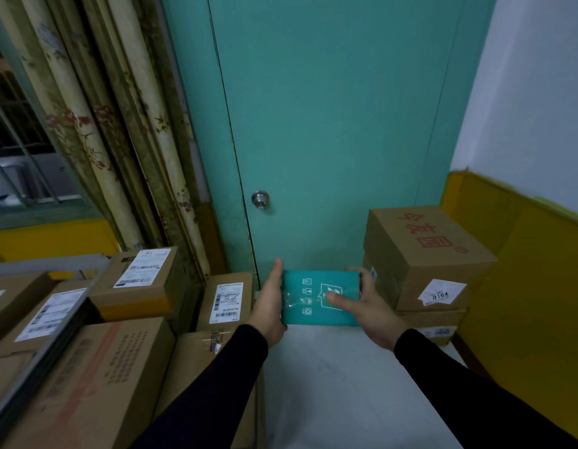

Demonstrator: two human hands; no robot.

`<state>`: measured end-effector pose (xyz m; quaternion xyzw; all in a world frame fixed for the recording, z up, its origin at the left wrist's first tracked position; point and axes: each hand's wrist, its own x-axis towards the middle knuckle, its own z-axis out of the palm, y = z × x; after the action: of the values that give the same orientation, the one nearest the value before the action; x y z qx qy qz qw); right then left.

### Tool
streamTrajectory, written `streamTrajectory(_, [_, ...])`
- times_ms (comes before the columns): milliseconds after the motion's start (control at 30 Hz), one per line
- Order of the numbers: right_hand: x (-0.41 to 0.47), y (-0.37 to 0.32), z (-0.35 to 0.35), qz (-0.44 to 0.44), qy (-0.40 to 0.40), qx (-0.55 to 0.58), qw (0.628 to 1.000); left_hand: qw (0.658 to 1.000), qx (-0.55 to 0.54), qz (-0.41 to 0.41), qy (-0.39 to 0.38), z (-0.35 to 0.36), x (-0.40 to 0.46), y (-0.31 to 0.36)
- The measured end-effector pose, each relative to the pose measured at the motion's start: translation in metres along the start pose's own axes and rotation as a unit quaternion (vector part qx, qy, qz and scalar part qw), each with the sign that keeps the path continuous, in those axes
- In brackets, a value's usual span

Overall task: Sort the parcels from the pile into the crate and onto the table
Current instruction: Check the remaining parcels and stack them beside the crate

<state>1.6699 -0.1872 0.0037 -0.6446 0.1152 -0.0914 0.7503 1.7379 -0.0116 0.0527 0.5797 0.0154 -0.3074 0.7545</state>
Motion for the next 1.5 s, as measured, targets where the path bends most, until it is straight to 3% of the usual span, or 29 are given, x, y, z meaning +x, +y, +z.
streamTrajectory(133, [-0.001, -0.008, 0.003, 0.009, -0.007, 0.038, 0.999, 0.998, 0.003, -0.065, -0.010, -0.006, 0.001, 0.005])
streamTrajectory(233, [0.000, -0.014, 0.003, 0.024, 0.046, 0.111, 0.992, 0.998, -0.004, -0.070, -0.010, -0.014, 0.003, 0.001])
streamTrajectory(333, [0.002, -0.019, 0.002, 0.046, 0.069, 0.120, 0.989, 0.999, 0.010, -0.015, -0.031, -0.015, 0.003, -0.004])
streamTrajectory(500, [-0.002, -0.024, 0.002, 0.123, -0.031, 0.151, 0.980, 0.994, 0.034, 0.076, -0.074, -0.014, 0.000, -0.004])
streamTrajectory(633, [-0.009, -0.028, 0.005, 0.108, -0.071, 0.104, 0.986, 0.991, 0.061, 0.080, -0.089, -0.012, -0.005, 0.001])
streamTrajectory(1333, [0.000, -0.017, 0.007, 0.105, -0.049, 0.031, 0.993, 0.990, 0.117, 0.067, -0.048, -0.017, 0.003, -0.009])
streamTrajectory(1500, [-0.006, -0.014, 0.000, 0.111, -0.067, 0.018, 0.991, 0.995, 0.086, 0.052, 0.020, -0.023, 0.008, -0.003])
